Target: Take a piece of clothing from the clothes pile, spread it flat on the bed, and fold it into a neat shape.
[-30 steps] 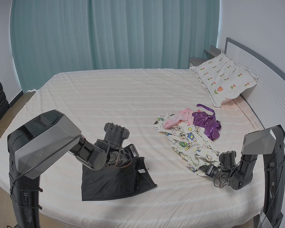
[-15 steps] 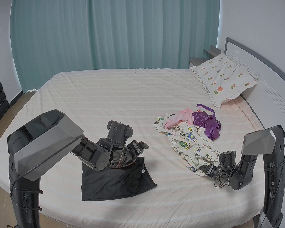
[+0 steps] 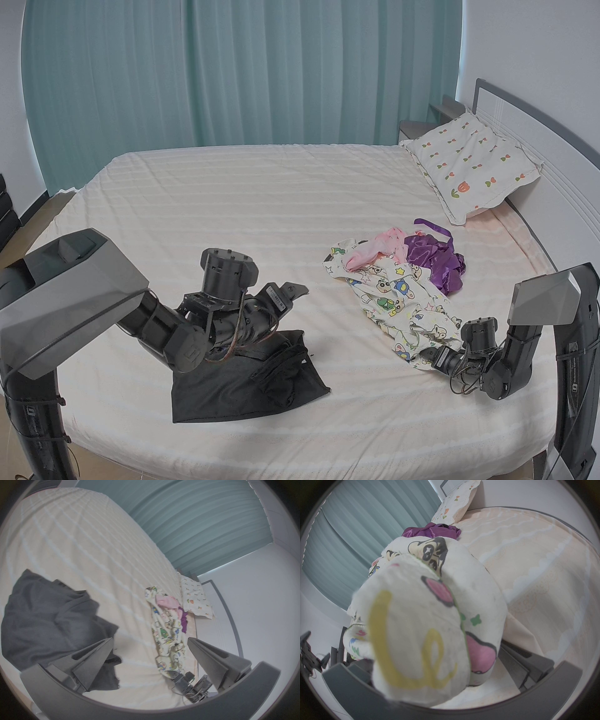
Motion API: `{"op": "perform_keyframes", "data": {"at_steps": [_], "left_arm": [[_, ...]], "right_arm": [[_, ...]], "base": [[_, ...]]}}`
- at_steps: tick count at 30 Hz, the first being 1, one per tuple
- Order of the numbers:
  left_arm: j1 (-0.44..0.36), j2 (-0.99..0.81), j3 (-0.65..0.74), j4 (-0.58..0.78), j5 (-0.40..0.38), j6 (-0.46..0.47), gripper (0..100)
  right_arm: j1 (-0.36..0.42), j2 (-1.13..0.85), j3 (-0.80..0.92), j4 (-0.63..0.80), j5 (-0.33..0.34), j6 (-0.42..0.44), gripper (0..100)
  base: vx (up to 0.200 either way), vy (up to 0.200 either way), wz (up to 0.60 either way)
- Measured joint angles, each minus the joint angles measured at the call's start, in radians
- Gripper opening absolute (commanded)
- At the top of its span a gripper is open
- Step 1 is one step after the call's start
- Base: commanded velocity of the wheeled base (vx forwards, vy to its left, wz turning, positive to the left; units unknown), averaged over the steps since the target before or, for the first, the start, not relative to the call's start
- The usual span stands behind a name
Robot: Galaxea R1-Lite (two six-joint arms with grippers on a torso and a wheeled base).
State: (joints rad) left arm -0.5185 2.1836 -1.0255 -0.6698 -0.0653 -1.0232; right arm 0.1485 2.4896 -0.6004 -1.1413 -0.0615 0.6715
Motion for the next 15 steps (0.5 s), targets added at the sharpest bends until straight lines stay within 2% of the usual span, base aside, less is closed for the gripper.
{"op": "perform_keyframes", "data": {"at_steps": [6,15], "left_arm": [[0.022,-0.058,0.178,-0.006,-0.011,0.0,100],[0.035,-0.157,0.503,-0.106,-0.035,-0.01,100]], "right_arm": [[0.0,0.0,0.0,0.0,0.0,0.0,100],[0.0,0.0,0.0,-0.003,-0.001,0.0,100]], "base": [[0.0,0.0,0.0],[-0.2,0.0,0.0]]}}
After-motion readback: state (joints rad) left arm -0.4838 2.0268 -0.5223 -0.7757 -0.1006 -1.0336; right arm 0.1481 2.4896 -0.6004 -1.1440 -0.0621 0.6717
